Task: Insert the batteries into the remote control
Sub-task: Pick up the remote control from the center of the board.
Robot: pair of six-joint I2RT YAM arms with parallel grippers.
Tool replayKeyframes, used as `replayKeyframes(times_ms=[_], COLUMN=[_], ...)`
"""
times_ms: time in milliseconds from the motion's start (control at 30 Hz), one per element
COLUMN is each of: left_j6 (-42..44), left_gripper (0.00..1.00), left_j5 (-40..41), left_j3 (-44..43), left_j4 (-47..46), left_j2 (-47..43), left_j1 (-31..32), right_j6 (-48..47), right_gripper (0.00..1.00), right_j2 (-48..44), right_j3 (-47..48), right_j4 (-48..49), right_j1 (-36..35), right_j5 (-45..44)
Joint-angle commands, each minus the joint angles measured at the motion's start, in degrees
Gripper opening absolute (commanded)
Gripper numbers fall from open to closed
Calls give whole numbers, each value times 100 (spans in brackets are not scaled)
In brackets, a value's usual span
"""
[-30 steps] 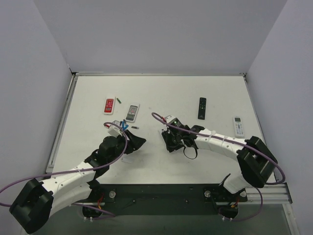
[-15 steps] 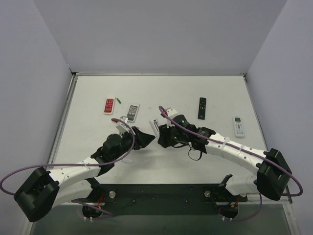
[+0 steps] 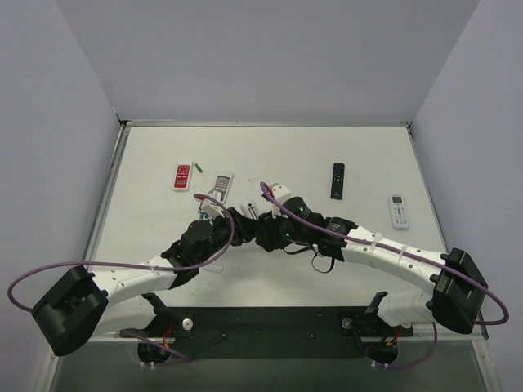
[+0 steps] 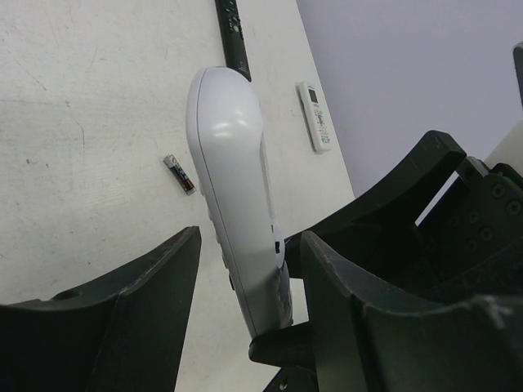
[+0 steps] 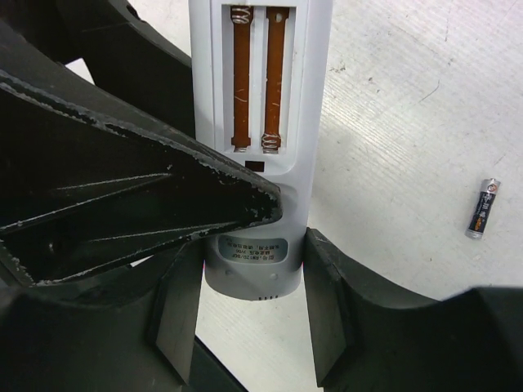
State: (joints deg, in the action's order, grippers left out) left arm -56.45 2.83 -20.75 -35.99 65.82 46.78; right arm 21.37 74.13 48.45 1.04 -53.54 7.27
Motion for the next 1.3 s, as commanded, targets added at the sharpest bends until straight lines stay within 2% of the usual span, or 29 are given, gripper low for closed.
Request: replayKeyframes(times_ms=[0, 400, 500, 533, 633, 700, 800, 833, 933, 1000, 1067, 1133, 1267], left_j6=[-6, -244, -305, -306, -306, -288, -131, -69, 256, 501, 695, 924, 1469], left_gripper=[62, 63, 52, 45, 38, 26, 6, 1, 0, 0, 0, 0, 0], left_j5=[112, 314, 323, 315, 253, 218, 200, 200, 148, 8, -159, -457, -959], left_j3=[-157, -26, -8, -25, -43, -43, -17, 1, 115, 281, 422, 651, 941], left_j4=[-251, -532, -620, -629, -681, -734, -796, -796, -709, -647, -551, -401, 11], left_j2=[1, 71, 106, 124, 150, 176, 159, 115, -95, -253, -533, -876, -1578], left_j1=[182, 287, 287, 279, 279, 287, 279, 270, 182, 24, -116, -353, -661], right_j6=[236, 395, 447, 491, 544, 535, 518, 518, 334, 167, 131, 70, 43], right_gripper=[4, 4, 4, 4, 4, 6, 20, 32, 49, 55, 65, 72, 76], right_j2=[-258, -302, -302, -337, -373, -373, -373, -425, -548, -584, -697, -829, -927], right_j3=[104, 16, -45, -63, -134, -134, -116, -99, -2, 173, 340, 411, 464], right_j4=[529, 740, 784, 801, 854, 854, 810, 784, 521, 152, -268, -472, -954], right_j1=[-51, -78, -86, -95, -87, -95, -95, -95, -69, -25, 89, 238, 1018], right_j5=[-445, -709, -893, -998, -1139, -1140, -1087, -1087, -1043, -947, -885, -614, -34])
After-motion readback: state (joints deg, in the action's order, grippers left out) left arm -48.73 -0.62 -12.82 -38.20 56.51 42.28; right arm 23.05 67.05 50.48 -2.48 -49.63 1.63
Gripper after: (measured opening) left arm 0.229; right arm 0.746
